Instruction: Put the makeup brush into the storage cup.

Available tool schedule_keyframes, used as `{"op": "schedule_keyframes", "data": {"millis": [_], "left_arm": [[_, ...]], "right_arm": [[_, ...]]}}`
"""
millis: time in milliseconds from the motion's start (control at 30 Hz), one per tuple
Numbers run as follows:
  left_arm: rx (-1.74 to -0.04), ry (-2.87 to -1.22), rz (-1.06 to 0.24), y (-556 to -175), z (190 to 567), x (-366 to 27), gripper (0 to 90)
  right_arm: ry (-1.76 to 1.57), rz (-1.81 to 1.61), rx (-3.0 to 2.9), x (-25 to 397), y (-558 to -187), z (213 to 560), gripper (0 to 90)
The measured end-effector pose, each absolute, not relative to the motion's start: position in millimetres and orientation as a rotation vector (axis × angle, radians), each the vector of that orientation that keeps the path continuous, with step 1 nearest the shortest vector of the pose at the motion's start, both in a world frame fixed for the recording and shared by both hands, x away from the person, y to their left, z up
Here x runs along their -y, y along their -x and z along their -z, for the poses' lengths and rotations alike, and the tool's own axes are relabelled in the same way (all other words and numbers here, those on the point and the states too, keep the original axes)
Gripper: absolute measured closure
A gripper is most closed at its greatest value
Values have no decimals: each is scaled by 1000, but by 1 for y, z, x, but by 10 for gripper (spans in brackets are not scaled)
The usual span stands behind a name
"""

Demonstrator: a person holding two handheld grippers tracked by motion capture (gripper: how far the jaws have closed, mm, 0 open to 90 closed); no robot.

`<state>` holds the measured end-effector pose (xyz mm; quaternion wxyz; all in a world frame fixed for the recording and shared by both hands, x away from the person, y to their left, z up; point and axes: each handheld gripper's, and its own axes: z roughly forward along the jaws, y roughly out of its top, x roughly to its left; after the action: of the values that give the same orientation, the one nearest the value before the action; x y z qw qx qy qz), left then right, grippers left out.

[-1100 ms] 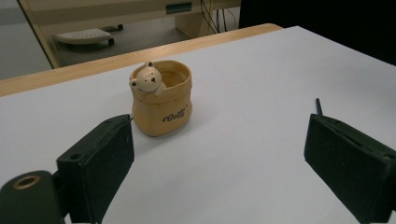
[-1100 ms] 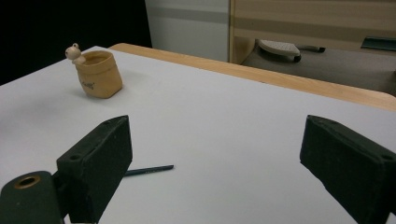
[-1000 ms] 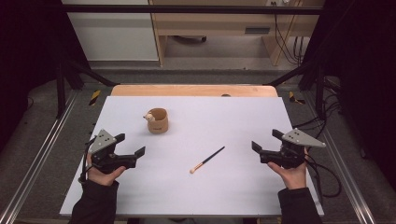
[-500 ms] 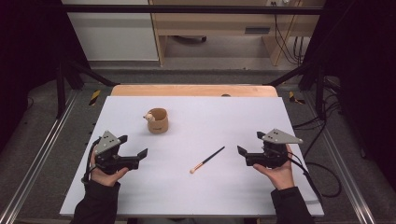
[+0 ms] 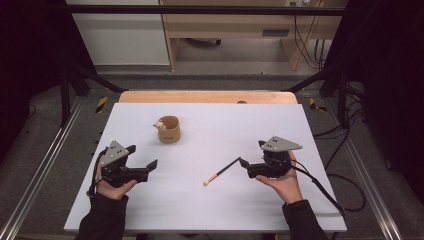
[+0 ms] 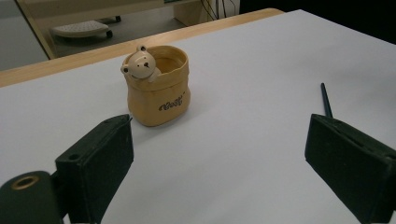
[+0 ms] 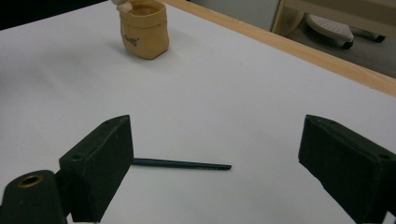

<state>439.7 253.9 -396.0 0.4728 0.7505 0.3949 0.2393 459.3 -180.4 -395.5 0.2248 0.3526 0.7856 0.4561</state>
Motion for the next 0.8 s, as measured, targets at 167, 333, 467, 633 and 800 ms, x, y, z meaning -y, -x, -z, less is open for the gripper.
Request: {"op": "schedule_keyframes", "data": {"millis": [167,333,467,633,800], "left_arm": [[-965,-1841,-587,-440,396,-255,76],[-967,-1839,-582,-440,397,-254,76],[-966,-1843,-583,-441,398,-254,76],[-968,-1837,-582,-440,398,-255,77],[-967,-1835,-581,-440,398,-255,77]], "right_arm": [[-955,-1245,-2198,171,-463,398,110],[-942,-1242,-2233,162,-469,402,112],[-929,-1235,-2264,154,-473,407,113],[-904,-1216,-2300,144,-479,412,114],[-898,-1194,-2337,138,-482,419,114]]}}
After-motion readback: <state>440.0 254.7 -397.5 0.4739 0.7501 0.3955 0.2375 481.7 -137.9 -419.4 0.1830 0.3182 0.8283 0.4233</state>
